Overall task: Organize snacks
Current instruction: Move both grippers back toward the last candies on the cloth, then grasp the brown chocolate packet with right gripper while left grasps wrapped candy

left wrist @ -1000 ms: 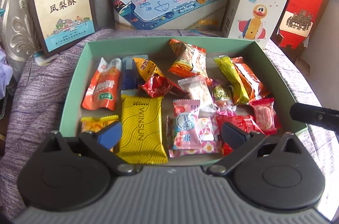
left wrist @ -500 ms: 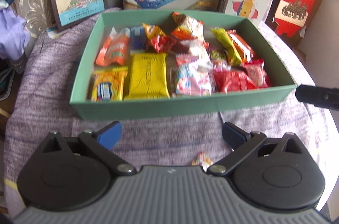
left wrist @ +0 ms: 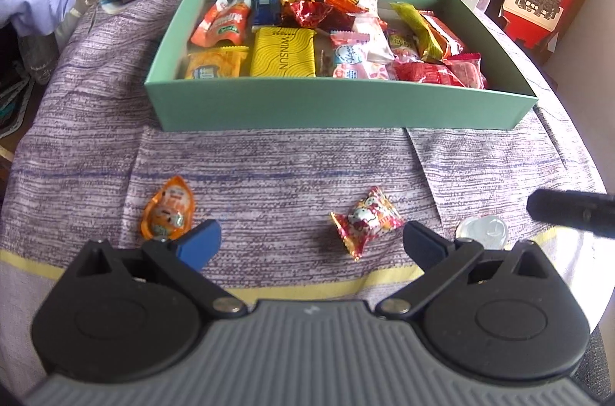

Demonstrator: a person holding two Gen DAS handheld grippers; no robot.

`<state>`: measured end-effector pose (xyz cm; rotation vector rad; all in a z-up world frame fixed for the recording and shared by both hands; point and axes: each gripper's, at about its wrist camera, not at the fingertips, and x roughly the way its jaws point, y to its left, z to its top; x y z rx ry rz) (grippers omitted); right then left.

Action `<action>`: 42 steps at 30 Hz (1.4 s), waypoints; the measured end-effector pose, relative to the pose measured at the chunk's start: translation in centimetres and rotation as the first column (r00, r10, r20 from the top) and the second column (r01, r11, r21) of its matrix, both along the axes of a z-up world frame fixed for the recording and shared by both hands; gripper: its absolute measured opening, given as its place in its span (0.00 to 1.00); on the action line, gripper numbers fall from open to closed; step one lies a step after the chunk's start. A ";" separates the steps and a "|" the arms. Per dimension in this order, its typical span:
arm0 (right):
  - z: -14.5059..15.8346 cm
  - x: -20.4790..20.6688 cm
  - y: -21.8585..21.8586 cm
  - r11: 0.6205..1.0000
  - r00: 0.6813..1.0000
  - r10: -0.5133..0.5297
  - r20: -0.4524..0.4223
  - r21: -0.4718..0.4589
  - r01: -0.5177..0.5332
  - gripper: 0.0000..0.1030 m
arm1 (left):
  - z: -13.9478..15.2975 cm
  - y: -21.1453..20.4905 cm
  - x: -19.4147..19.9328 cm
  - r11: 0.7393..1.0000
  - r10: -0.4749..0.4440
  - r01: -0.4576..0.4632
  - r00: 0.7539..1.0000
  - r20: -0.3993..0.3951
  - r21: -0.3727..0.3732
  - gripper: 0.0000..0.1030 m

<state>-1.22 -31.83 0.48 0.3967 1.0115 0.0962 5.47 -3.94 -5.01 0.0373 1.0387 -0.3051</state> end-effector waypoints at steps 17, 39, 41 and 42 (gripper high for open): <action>-2.0 -3.3 2.7 0.983 0.990 0.132 -0.042 -0.125 -0.136 0.71 | -1.7 0.6 -1.6 1.000 0.006 -0.005 0.999 -0.048 0.009 1.00; -4.1 -4.2 -0.1 0.976 0.997 0.047 -0.059 -0.211 -0.059 0.36 | -2.6 -4.4 2.1 0.968 -0.209 0.206 0.978 0.005 0.144 0.91; -4.3 -4.0 -0.2 0.976 0.997 0.045 -0.057 -0.211 -0.056 0.36 | -2.9 -5.1 2.2 0.959 -0.246 0.243 0.969 -0.001 0.148 0.86; -4.3 -3.9 -0.2 0.976 0.997 0.044 -0.055 -0.211 -0.055 0.36 | -3.0 -5.5 2.1 0.954 -0.262 0.259 0.965 -0.004 0.148 0.82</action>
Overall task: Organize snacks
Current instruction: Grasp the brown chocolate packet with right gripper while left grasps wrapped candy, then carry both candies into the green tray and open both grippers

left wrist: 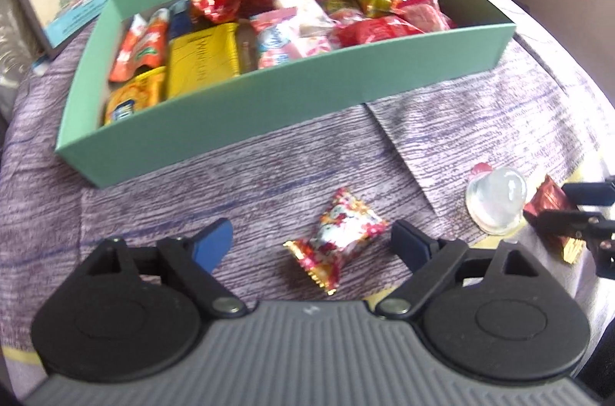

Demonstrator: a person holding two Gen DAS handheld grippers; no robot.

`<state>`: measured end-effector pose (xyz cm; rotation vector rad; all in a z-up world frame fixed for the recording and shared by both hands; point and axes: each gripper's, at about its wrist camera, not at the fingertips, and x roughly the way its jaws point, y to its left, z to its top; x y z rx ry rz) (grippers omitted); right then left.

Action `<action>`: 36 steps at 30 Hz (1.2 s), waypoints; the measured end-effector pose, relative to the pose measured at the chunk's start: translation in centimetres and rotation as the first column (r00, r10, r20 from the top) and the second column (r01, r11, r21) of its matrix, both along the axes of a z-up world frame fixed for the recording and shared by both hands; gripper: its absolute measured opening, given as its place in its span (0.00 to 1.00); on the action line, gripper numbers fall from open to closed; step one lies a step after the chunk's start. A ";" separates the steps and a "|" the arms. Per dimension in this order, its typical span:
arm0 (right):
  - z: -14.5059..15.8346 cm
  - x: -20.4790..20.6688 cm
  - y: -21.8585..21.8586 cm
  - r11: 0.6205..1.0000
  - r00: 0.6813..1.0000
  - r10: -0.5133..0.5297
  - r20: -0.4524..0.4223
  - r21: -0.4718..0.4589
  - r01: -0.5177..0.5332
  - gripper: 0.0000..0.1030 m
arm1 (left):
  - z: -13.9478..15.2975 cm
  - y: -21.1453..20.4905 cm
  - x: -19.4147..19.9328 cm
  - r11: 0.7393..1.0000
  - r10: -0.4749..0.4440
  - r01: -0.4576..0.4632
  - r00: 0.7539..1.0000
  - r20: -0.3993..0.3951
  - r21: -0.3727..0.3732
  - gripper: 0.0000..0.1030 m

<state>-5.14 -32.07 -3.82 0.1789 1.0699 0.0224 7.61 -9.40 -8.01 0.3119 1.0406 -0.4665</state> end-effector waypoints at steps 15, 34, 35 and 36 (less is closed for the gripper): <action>-0.1 0.2 0.7 0.999 0.999 0.021 0.040 -0.040 -0.020 0.36 | 0.9 -0.1 -1.7 0.997 -0.003 0.004 1.000 0.001 -0.081 0.29; 4.9 3.1 -3.2 0.991 0.982 -0.101 0.157 0.107 0.085 0.36 | 6.3 0.5 1.1 0.980 0.077 -0.069 0.996 0.037 -0.186 0.29; 5.2 3.8 -3.4 0.990 0.981 -0.102 0.165 0.110 0.084 0.36 | 6.7 0.1 1.7 0.980 0.078 -0.068 0.996 0.046 -0.187 0.29; 5.5 4.6 -3.5 0.990 0.979 -0.102 0.175 0.109 0.084 0.36 | 7.1 -0.3 2.4 0.980 0.078 -0.067 0.995 0.058 -0.185 0.29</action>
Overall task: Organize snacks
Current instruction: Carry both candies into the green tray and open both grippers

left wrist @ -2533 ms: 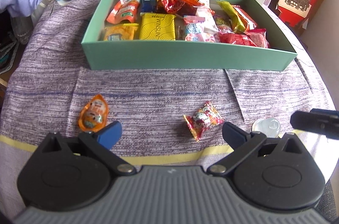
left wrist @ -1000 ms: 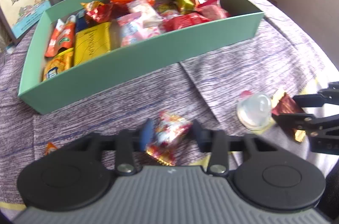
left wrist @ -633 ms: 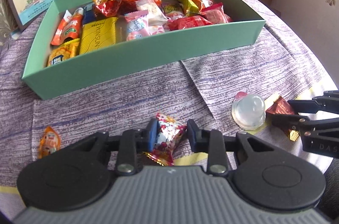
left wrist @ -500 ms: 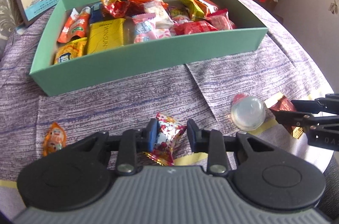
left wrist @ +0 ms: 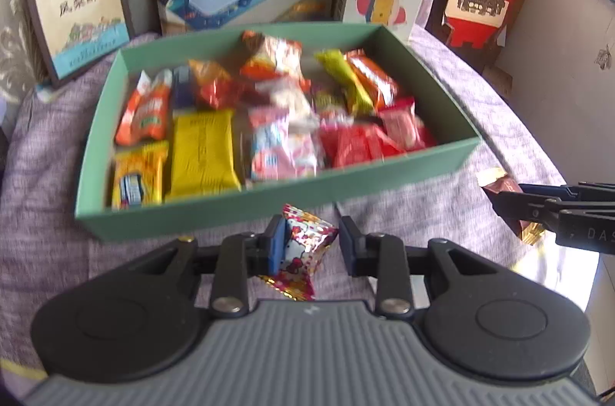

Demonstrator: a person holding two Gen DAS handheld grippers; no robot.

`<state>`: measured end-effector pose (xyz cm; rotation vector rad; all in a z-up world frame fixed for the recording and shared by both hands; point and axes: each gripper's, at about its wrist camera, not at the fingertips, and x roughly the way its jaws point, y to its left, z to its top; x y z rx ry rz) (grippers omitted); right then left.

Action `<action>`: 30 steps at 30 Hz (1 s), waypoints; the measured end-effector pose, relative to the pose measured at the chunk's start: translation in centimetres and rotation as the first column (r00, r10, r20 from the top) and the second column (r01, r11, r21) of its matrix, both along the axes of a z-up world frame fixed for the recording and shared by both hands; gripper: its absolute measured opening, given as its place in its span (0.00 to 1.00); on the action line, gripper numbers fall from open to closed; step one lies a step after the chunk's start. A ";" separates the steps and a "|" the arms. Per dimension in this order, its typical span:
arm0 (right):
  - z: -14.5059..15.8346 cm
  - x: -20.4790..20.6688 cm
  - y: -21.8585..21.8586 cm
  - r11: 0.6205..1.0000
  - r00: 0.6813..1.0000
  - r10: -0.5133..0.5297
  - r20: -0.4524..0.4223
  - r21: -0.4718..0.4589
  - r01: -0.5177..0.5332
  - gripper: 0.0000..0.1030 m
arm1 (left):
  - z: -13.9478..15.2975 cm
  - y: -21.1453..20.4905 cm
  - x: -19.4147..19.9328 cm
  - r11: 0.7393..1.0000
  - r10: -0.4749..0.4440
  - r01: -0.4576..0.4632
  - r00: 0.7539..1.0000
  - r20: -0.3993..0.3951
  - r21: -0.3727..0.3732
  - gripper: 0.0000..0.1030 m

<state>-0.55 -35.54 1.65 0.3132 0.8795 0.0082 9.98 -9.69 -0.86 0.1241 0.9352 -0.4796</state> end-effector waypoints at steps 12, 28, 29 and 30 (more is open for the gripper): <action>1.1 14.0 -4.3 0.996 0.998 -0.046 0.035 0.077 0.043 0.36 | 2.2 -6.5 11.2 0.999 0.017 -0.019 0.998 0.065 0.039 0.29; -3.1 25.9 -7.4 0.985 0.996 -0.091 0.016 0.149 0.088 0.63 | -0.8 -12.1 19.8 0.998 0.044 -0.046 0.999 0.032 0.047 0.56; -3.1 25.9 -7.3 0.985 0.995 -0.094 0.024 0.147 0.090 0.71 | -0.9 -12.1 19.8 0.998 0.051 -0.053 0.998 0.041 0.047 0.67; -3.1 25.9 -7.2 0.986 0.995 -0.096 0.032 0.143 0.090 0.82 | -0.9 -12.0 19.7 0.997 0.054 -0.057 0.997 0.050 0.049 0.70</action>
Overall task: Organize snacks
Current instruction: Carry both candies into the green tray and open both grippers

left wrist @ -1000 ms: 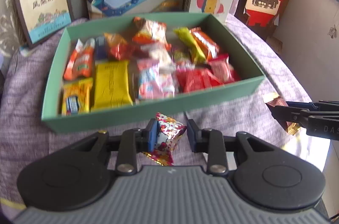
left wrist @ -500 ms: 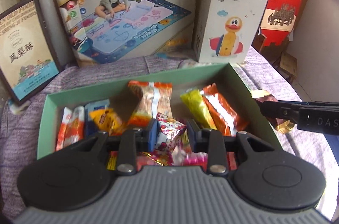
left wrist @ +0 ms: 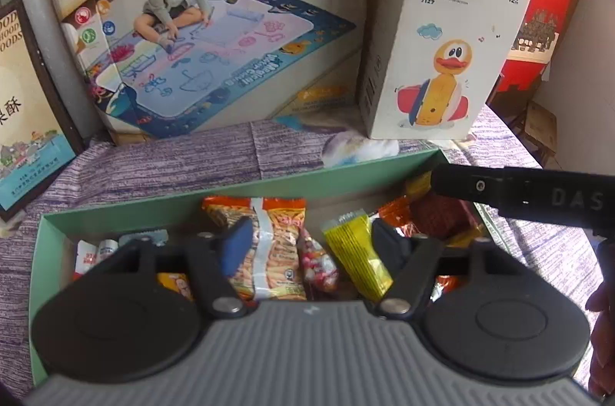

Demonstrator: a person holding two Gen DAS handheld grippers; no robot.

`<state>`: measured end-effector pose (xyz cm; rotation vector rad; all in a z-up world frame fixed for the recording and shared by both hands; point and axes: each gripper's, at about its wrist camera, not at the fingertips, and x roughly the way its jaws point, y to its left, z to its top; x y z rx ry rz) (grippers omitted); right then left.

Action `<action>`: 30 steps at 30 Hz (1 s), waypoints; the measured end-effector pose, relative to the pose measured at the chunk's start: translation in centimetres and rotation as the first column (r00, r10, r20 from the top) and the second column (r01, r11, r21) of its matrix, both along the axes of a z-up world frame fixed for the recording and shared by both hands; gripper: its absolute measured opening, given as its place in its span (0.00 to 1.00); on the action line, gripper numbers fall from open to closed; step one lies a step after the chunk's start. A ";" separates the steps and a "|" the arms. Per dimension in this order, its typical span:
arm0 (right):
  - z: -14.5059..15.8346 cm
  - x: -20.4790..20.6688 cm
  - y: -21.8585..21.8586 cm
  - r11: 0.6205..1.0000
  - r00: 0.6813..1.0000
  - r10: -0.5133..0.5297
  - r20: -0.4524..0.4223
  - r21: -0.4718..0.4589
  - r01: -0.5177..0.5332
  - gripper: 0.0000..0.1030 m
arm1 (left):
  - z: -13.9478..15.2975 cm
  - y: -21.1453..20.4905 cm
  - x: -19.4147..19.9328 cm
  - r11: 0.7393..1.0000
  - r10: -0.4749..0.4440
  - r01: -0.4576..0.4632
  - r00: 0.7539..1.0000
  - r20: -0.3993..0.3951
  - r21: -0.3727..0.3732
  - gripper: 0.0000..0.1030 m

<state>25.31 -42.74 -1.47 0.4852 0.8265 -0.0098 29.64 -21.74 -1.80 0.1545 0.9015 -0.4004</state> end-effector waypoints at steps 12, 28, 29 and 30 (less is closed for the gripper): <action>1.4 -3.6 1.4 1.000 1.000 0.010 0.003 -0.024 -0.010 1.00 | 1.2 1.3 -3.3 1.000 -0.002 0.001 1.000 0.019 0.011 0.94; 5.8 -11.5 4.5 0.999 0.999 0.034 0.020 -0.035 -0.033 1.00 | 4.8 5.8 -11.7 0.999 0.027 -0.026 0.999 0.040 -0.034 1.00; 5.9 -12.2 4.8 0.999 0.999 0.038 0.020 -0.034 -0.037 1.00 | 4.9 6.2 -12.3 0.999 0.030 -0.029 0.999 0.038 -0.039 1.00; 6.0 -12.8 5.1 0.999 0.999 0.042 0.020 -0.033 -0.041 1.00 | 4.9 6.6 -13.0 0.999 0.032 -0.030 0.999 0.035 -0.043 1.00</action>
